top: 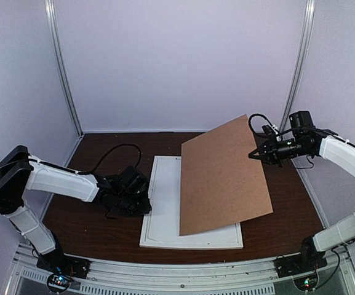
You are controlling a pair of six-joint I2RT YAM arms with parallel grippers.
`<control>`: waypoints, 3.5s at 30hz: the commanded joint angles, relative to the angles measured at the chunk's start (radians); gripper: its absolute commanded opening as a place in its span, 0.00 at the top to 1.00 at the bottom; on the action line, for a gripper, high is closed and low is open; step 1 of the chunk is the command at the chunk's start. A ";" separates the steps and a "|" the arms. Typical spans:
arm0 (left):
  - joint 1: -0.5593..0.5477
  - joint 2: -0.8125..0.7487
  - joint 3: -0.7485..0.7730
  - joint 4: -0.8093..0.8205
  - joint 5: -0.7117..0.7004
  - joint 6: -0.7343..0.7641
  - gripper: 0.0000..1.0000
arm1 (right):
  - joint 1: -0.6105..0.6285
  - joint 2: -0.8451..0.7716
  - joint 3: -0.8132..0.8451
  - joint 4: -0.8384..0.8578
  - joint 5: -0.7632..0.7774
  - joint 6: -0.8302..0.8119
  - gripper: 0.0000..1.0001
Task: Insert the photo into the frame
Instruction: Move the photo frame to the center of the board, then place the backboard next to the photo.
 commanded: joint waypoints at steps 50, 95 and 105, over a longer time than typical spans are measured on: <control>0.152 -0.225 0.143 -0.296 -0.246 0.328 0.29 | 0.299 0.216 -0.127 0.636 0.096 0.419 1.00; 0.152 -0.206 0.149 -0.299 -0.227 0.344 0.24 | 0.290 0.187 -0.169 0.554 0.074 0.378 1.00; 0.152 -0.200 0.155 -0.303 -0.228 0.348 0.24 | 0.279 0.179 -0.178 0.568 0.057 0.399 1.00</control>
